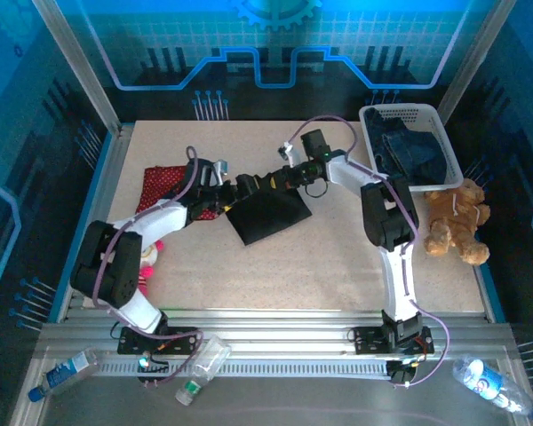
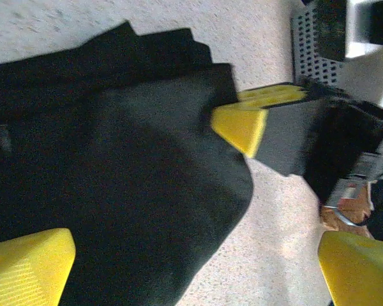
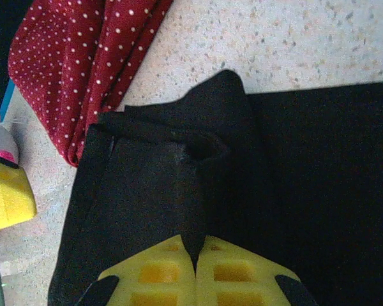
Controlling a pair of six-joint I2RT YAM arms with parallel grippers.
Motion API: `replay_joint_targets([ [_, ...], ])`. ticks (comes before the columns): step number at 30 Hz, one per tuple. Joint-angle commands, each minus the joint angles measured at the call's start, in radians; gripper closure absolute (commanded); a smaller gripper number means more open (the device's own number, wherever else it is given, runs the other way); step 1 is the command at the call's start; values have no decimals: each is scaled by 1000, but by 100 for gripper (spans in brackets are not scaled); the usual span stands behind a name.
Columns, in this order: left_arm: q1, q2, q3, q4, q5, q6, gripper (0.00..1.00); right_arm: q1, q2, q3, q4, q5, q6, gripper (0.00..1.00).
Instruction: Fold and stack the skirts
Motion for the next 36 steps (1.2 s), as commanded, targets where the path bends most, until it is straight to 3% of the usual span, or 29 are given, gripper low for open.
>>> replay_joint_targets([
  [1, -29, 62, 67, 76, 70, -25, 1, 9, -14, 39, -18, -39, 9, 95],
  [4, -32, 115, 84, 106, 25, -45, 1, 9, -4, 53, -29, -55, 3, 95],
  [8, -29, 162, 85, 56, -150, -38, 1, 9, 47, 95, -37, -57, 24, 95],
  [13, -18, 233, 77, -64, -312, -51, 1, 0, 98, 161, -62, 63, 101, 89],
  [18, -12, 209, 51, -84, -299, -55, 1, -9, 62, 149, -144, 308, 157, 75],
  [23, -11, 111, 82, -120, -200, -51, 1, 13, -67, 77, -214, 358, 119, 64],
  [26, -10, 29, 96, -195, -204, -38, 1, 37, -134, 12, -222, 364, 128, 74],
  [31, -6, -64, 85, -341, -293, -67, 1, 65, -127, -55, -142, 175, 204, 96],
  [36, 16, -59, 34, -385, -314, -122, 2, 88, -26, -5, -132, 170, 279, 100],
])
